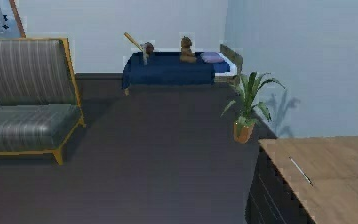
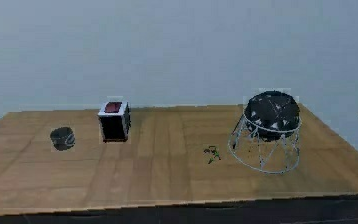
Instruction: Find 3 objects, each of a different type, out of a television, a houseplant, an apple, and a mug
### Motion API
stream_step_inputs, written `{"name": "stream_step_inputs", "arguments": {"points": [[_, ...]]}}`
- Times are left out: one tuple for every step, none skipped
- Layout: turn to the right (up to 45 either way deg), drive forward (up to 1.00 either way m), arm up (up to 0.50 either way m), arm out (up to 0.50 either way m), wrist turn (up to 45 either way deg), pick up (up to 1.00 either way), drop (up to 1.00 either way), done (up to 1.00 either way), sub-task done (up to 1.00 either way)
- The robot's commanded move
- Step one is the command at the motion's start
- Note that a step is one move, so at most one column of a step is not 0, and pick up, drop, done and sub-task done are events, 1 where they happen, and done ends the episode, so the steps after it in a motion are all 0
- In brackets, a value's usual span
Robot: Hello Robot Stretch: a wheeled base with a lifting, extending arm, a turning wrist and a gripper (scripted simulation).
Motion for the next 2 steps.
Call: {"name": "stream_step_inputs", "arguments": {"points": [[0.0,1.00,0.00,0.00,0.0,0.00,0.00,0.00,0.00],[-15.0,0.00,0.00,0.00,0.0,0.00,0.00,0.00,0.00]]}}
